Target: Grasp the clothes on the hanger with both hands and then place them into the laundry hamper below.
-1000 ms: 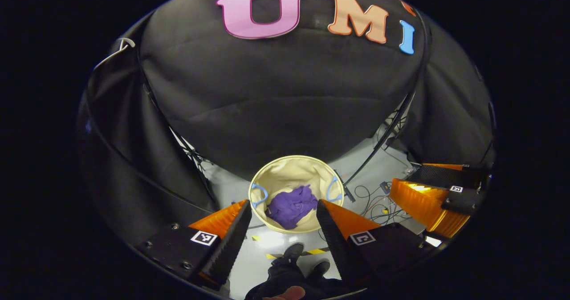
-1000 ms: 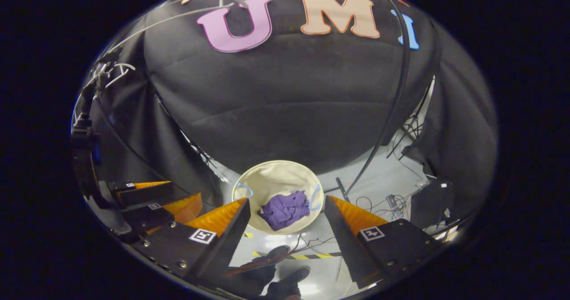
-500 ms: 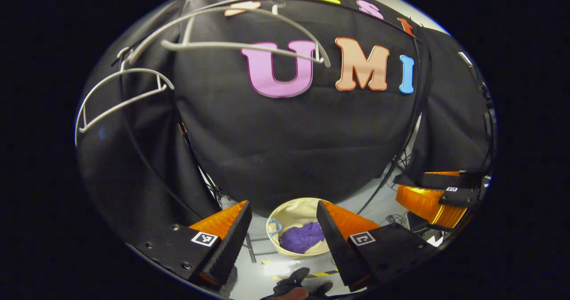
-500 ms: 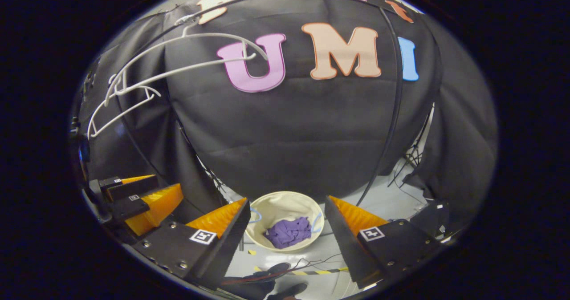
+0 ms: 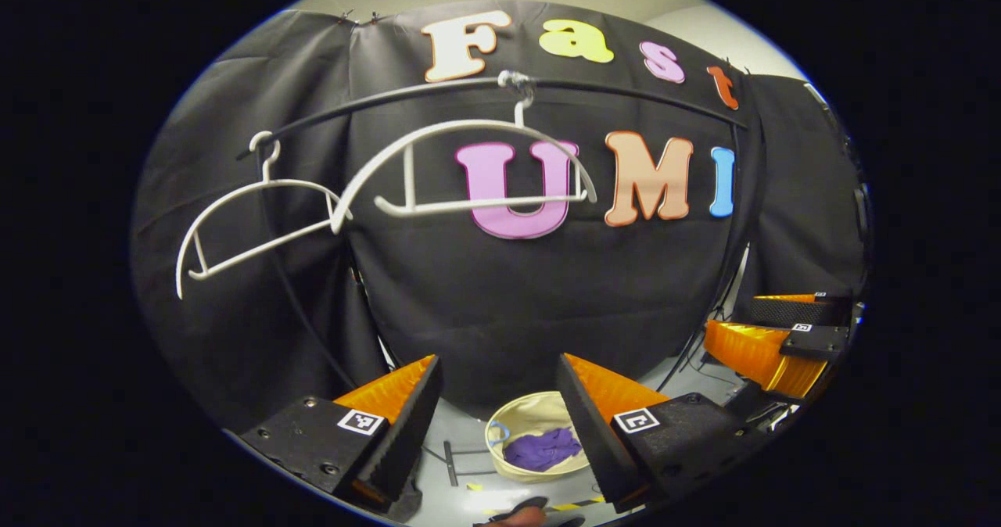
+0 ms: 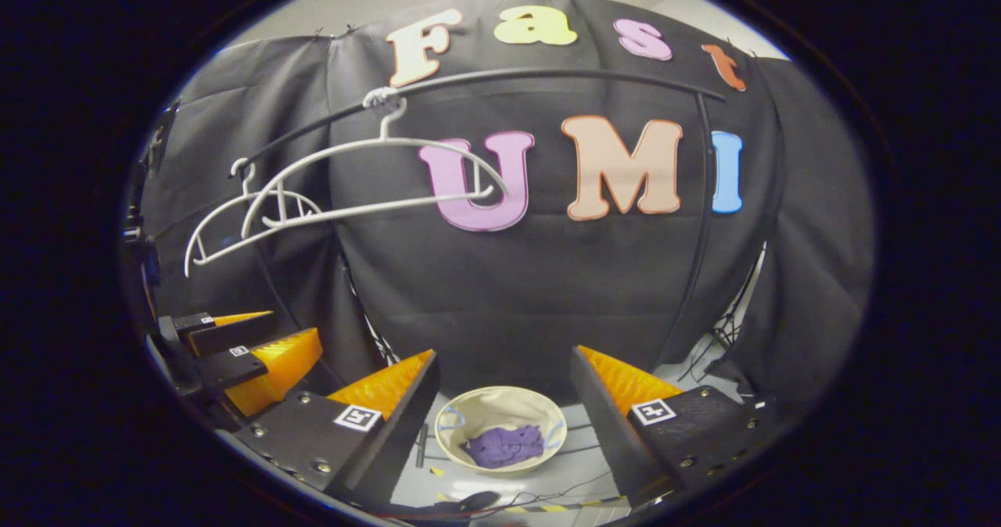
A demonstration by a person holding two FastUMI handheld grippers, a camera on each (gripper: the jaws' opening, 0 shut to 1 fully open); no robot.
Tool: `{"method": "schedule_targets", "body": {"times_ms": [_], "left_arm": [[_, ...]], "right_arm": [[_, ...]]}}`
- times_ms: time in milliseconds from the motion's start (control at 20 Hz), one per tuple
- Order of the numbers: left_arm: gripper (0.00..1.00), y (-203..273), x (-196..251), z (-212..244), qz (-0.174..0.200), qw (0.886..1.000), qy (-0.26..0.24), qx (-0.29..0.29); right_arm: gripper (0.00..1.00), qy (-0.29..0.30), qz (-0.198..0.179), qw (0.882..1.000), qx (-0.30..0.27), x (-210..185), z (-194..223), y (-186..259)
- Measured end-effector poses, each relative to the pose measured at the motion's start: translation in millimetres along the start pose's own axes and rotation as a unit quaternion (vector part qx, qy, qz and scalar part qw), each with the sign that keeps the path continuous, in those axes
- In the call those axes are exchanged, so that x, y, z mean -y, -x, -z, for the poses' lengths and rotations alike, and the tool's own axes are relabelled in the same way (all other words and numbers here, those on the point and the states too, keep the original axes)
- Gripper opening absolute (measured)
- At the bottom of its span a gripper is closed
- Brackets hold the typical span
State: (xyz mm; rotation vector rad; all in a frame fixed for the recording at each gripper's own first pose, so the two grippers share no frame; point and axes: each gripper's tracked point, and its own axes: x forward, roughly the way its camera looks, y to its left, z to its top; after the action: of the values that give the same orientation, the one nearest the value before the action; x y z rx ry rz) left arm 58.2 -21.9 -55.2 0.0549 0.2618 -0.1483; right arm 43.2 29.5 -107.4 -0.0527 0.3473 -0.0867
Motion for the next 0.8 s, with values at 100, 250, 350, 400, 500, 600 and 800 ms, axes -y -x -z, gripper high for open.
{"method": "schedule_targets", "body": {"times_ms": [100,250,350,400,500,600,800], "left_arm": [[0.89,7.5,-5.2,-22.9,-0.001,1.000,0.001,0.027],[0.89,20.0,-14.1,-51.9,-0.005,0.998,0.010,0.062],[0.89,26.8,-17.3,-70.0,-0.007,0.996,0.017,0.083],[0.91,31.6,-19.1,-76.4,-0.009,0.996,0.017,0.091],[0.89,39.9,-26.1,-90.1,-0.018,0.994,0.015,0.109],[0.88,50.4,-30.9,-100.3,-0.027,0.992,0.017,0.120],[0.89,81.0,-41.6,-109.5,-0.045,0.988,0.022,0.143]], "right_arm": [[1.00,0.017,0.007,1.000,0.024,0.2,-18.1,4.7],[1.00,0.019,0.006,0.998,0.060,-5.0,-44.2,10.5],[0.96,0.015,0.002,0.997,0.081,-6.2,-59.0,17.3],[0.96,0.018,0.004,0.995,0.098,-4.9,-68.4,23.1],[0.95,0.032,0.023,0.990,0.138,9.8,-86.9,36.2],[0.95,0.031,0.022,0.987,0.157,11.5,-97.9,45.8],[0.99,0.022,0.014,0.987,0.157,19.4,-92.4,65.9]]}}
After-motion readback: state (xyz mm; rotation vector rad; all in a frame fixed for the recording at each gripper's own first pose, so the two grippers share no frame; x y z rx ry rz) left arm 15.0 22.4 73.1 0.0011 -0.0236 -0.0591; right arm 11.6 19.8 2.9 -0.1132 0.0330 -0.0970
